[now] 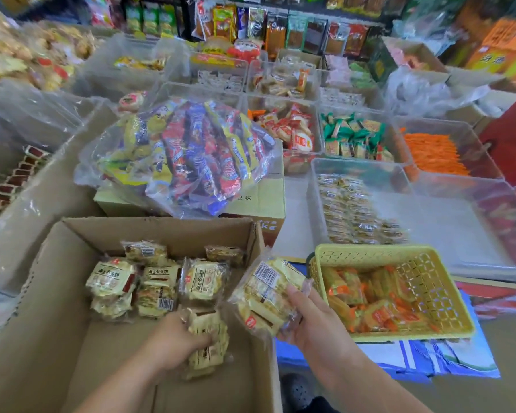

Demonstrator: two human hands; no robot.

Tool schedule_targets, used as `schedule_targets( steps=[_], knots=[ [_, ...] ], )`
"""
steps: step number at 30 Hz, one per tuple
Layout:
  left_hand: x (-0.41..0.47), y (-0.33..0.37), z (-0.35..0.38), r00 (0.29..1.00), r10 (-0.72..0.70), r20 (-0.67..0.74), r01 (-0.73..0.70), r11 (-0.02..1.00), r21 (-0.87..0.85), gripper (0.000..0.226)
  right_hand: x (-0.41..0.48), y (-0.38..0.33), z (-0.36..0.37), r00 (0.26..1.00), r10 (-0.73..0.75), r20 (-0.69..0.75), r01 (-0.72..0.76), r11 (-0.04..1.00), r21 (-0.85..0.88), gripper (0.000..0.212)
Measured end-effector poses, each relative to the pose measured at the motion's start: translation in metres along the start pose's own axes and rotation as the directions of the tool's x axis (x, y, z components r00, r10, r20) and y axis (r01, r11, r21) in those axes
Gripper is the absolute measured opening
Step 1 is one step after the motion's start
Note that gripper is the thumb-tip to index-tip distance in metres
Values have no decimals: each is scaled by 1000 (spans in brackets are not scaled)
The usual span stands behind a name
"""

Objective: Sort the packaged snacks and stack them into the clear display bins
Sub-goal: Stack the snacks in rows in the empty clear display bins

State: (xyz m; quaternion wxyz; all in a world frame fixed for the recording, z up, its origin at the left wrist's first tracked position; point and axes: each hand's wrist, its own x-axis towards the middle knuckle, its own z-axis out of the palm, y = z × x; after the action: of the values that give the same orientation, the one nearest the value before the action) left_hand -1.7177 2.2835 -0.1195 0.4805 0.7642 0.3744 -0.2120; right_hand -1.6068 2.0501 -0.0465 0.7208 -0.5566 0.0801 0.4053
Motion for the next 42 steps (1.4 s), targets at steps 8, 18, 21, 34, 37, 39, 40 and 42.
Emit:
schedule_targets(
  steps=[8, 18, 21, 34, 37, 39, 40, 42],
  knots=[
    [-82, 55, -5, 938, -104, -332, -215, 577, -788, 78, 23, -52, -26, 975, -33, 221, 41, 999, -33, 59],
    [-117, 179, 99, 880, -60, -471, -430, 323, -843, 46, 20, -140, -154, 925, -35, 378, 19, 999, 45, 57],
    [-113, 221, 144, 894, -93, -438, -384, 343, -857, 39, 12, -154, -187, 915, -34, 403, -9, 995, 104, 55],
    [-87, 312, 240, 945, -69, -319, -274, 364, -890, 77, 7, -180, -249, 915, -70, 396, 33, 995, 98, 47],
    [-82, 325, 250, 944, -57, -326, -284, 362, -888, 78, 8, -184, -252, 919, -103, 379, 67, 992, 107, 42],
    [-81, 334, 255, 945, -46, -323, -284, 372, -884, 84, 10, -184, -252, 930, -119, 348, 88, 991, 102, 42],
    [-80, 337, 257, 943, -38, -331, -291, 388, -875, 87, 12, -183, -253, 933, -119, 339, 94, 991, 91, 41],
    [-75, 339, 259, 939, -31, -343, -302, 409, -861, 94, 14, -181, -256, 928, -118, 354, 94, 992, 84, 39]
  ],
)
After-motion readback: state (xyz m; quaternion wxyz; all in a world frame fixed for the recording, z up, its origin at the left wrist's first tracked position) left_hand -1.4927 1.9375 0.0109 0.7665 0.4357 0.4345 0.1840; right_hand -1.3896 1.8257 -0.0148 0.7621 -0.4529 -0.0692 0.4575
